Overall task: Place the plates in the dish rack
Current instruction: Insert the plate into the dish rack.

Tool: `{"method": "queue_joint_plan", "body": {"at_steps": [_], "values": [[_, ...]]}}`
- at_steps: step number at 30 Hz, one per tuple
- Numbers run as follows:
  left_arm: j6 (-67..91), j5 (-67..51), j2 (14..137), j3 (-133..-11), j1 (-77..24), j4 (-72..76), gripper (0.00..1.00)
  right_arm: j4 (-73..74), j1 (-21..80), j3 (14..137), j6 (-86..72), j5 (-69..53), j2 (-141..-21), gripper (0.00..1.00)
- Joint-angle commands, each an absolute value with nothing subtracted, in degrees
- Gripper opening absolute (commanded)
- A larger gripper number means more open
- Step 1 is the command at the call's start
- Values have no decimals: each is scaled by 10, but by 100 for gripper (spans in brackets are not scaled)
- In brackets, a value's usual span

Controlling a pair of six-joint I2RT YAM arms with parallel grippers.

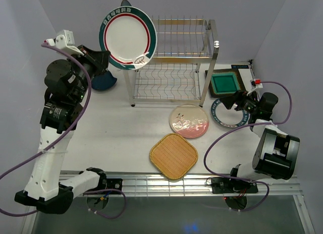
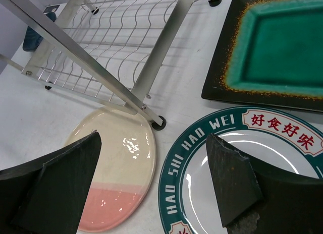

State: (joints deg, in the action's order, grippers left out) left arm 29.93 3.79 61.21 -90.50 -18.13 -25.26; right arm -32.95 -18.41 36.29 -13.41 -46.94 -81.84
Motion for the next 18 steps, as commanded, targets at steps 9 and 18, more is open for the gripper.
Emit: {"method": "queue_joint_plan", "body": {"at_steps": [9, 18], "values": [[291, 116, 663, -1007, -184, -161, 0, -341, -190, 388, -142, -486, -824, 90], [292, 144, 683, -1017, -189, -144, 0, -341, -191, 389, -142, -488, -828, 90]]}}
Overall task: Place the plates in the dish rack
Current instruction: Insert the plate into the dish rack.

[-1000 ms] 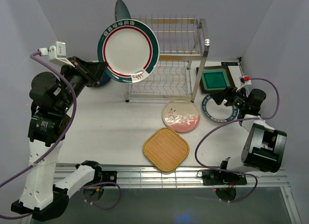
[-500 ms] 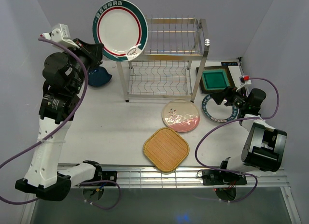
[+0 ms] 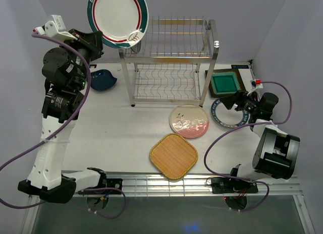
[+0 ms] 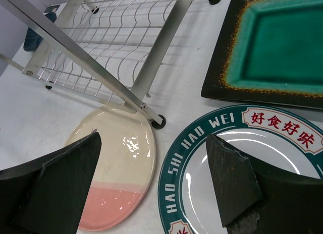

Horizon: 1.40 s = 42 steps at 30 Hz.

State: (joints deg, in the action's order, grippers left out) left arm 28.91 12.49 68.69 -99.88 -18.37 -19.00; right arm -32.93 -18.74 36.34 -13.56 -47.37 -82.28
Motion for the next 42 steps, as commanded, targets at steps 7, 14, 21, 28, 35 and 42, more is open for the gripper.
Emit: {"method": "queue_joint_plan", "body": {"at_steps": [7, 14, 21, 28, 35, 42], "values": [[245, 199, 709, -1040, -215, -122, 0, -341, -192, 389, -142, -488, -829, 90], [196, 259, 725, -1047, -292, -79, 0, -341, -192, 391, -143, -489, -831, 90], [83, 391, 746, -1034, -383, 23, 0, -341, -192, 391, -143, -490, -831, 90], [-38, 467, 806, -1082, -442, 80, 0, -341, -194, 392, -144, -493, -831, 90], [-172, 503, 845, -1073, -474, 240, 0, -341, -195, 394, -147, -497, -838, 90], [-296, 505, 902, -1088, -480, 347, 0, -341, -196, 395, -150, -499, -840, 90]]}}
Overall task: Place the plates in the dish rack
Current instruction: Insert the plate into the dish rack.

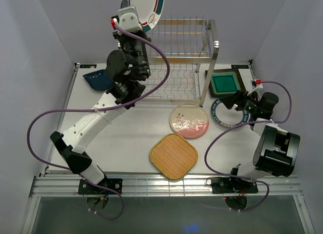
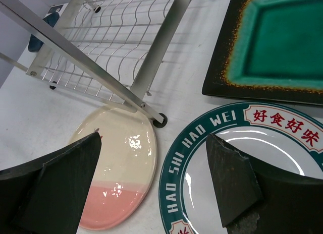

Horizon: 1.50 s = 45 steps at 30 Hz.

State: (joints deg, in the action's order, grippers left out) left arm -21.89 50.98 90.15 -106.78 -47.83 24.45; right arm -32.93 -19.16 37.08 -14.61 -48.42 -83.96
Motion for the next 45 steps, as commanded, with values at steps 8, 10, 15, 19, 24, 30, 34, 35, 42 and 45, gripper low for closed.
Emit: {"method": "queue_joint_plan", "body": {"at_steps": [8, 10, 15, 19, 24, 30, 34, 35, 42, 45], "values": [[-460, 512, 987, -1125, -480, 466, 0, -341, -197, 397, -153, -504, -844, 90], [-500, 519, 1000, -1138, -481, 489, 0, -342, -198, 398, -153, -505, -848, 90], [-529, 517, 1016, -1133, -480, 509, 0, -343, -198, 400, -156, -507, -851, 90], [-559, 518, 1020, -1113, -479, 540, 0, -343, -199, 401, -160, -512, -852, 90], [-571, 523, 1036, -1110, -469, 555, 0, -342, -200, 401, -160, -512, -852, 90], [-583, 528, 1062, -1117, -466, 550, 0, -342, -201, 400, -162, -514, -849, 90], [-583, 545, 1080, -1135, -457, 535, 0, -343, -202, 401, -163, -516, -851, 90], [-584, 553, 1085, -1136, -456, 532, 0, -343, -202, 401, -163, -516, -851, 90], [-582, 562, 1087, -1124, -454, 514, 0, -343, -203, 399, -164, -516, -846, 90], [-569, 567, 1083, -1114, -451, 492, 0, -343, -204, 400, -164, -517, -847, 90]]}}
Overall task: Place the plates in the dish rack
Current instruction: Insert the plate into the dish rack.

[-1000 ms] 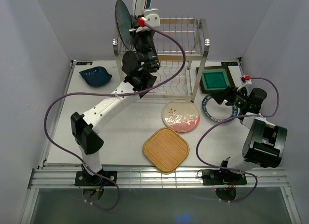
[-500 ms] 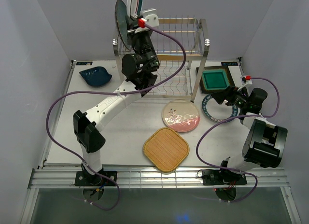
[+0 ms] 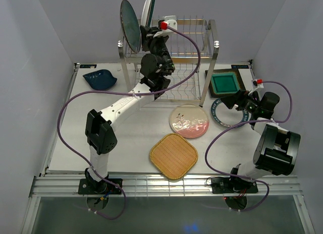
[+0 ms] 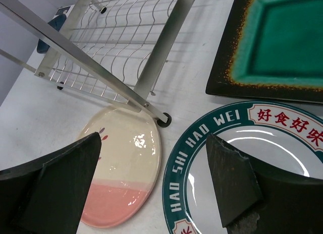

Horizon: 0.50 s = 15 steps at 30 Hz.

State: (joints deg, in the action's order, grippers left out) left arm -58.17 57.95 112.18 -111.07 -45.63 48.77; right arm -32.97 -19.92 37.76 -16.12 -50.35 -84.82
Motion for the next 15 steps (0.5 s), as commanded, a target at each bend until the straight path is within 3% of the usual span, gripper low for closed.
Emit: {"method": "queue_joint_plan", "body": {"at_steps": [1, 15], "values": [[-566, 568, 1079, -1109, -448, 488, 0, -343, -204, 400, -165, -518, -847, 90], [-495, 577, 1041, -1092, -430, 375, 0, -346, -206, 399, -169, -520, -847, 90]]}}
